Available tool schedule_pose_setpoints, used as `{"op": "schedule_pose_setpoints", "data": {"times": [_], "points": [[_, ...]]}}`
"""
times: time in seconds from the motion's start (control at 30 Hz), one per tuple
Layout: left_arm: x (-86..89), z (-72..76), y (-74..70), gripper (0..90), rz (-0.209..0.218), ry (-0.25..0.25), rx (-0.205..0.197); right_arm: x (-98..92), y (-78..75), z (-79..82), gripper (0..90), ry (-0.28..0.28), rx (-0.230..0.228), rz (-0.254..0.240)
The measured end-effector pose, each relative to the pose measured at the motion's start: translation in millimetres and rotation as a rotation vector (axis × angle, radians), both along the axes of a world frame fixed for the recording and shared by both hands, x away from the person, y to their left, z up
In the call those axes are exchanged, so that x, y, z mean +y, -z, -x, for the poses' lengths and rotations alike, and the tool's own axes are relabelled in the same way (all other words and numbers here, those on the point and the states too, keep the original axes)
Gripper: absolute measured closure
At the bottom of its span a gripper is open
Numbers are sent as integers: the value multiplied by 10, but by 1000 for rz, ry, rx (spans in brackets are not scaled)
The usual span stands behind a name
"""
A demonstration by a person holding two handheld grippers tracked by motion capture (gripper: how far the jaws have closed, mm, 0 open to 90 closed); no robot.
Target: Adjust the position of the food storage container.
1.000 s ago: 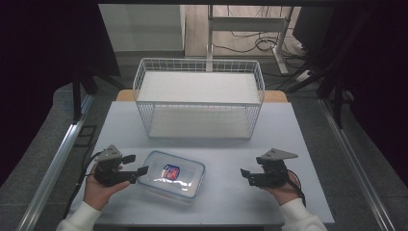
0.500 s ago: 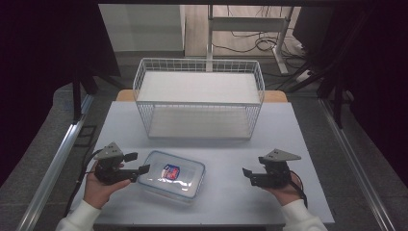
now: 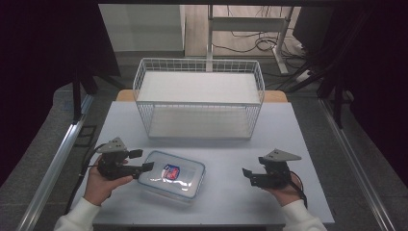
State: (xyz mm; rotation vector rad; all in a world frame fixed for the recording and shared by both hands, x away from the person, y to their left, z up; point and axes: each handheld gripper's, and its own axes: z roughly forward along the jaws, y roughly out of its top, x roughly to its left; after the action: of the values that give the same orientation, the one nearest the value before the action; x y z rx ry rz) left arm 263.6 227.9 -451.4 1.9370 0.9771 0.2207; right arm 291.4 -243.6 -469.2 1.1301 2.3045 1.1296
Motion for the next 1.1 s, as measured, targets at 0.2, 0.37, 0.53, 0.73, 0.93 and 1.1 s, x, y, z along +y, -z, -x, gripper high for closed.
{"op": "schedule_pose_setpoints", "data": {"times": [0.2, 0.37, 0.53, 0.73, 0.93, 1.1], "points": [[-55, 27, -12, 323, 14, 38, 25, 23, 19, -8, 227, -8, 4, 13], [-174, 123, -35, 344, -1, 94, 30, 10, 14, -8, 227, -7, -3, 15], [-299, 188, -20, 355, -27, 151, 37, 12, 14, -4, 227, -7, -3, 18], [-411, 235, -5, 386, -45, 212, 53, 17, 15, -1, 225, -14, -9, 23], [-499, 275, 26, 454, -66, 240, 56, 26, 24, -2, 225, -16, -7, 33], [-547, 295, 53, 634, -78, 269, 64, 31, 28, 0, 225, -16, -8, 37]]}}
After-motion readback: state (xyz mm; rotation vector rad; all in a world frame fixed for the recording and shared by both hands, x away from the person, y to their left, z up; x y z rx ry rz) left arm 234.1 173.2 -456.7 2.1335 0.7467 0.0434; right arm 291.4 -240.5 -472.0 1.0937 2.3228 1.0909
